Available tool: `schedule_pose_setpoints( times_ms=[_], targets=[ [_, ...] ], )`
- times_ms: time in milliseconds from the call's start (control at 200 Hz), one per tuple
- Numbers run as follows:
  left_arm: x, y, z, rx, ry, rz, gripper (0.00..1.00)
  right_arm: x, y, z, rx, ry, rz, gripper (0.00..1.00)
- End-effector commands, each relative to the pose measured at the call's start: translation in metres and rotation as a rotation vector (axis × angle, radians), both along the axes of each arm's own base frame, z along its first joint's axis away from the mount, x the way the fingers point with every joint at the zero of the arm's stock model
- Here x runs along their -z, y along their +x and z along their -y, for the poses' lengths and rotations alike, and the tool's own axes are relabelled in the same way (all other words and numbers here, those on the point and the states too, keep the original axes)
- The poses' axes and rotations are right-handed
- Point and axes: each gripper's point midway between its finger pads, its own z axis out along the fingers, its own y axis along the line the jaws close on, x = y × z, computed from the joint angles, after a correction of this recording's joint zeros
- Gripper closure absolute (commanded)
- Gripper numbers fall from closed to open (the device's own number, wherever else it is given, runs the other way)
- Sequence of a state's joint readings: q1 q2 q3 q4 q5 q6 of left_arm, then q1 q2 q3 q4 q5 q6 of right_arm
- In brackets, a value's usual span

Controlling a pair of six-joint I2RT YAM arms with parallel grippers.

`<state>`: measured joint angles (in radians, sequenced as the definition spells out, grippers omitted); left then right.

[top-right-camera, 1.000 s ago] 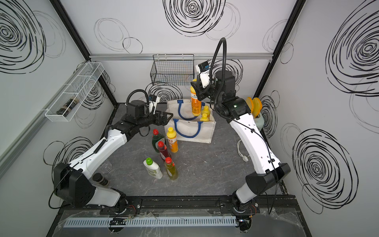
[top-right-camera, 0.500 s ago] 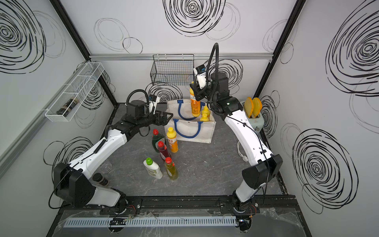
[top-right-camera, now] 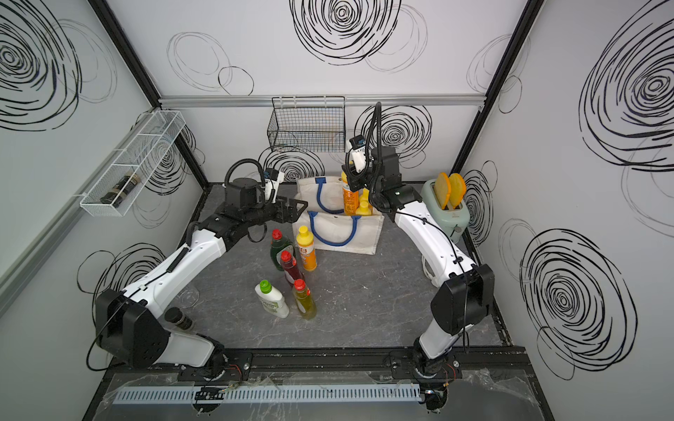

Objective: Pack dish soap into the shopping bag
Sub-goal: Place the bottle of dish soap in the shopping bag.

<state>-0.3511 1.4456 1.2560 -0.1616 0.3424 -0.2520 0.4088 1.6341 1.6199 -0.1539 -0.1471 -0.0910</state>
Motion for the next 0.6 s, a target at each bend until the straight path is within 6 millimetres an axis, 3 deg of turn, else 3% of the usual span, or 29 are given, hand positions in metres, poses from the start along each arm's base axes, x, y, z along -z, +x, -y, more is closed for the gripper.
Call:
schedule_pose_setpoints(
  times_ms=[0,595],
  targets=[
    [-0.014,0.0,-0.002,0.003,-0.018,0.05,0.04,-0.067,0.0,0.007,0.013,0.077,0.227,1.0],
    [-0.011,0.001,-0.001,0.004,-0.014,0.044,0.04,-0.002,0.024,0.016,0.041,0.036,0.188,1.0]
  ],
)
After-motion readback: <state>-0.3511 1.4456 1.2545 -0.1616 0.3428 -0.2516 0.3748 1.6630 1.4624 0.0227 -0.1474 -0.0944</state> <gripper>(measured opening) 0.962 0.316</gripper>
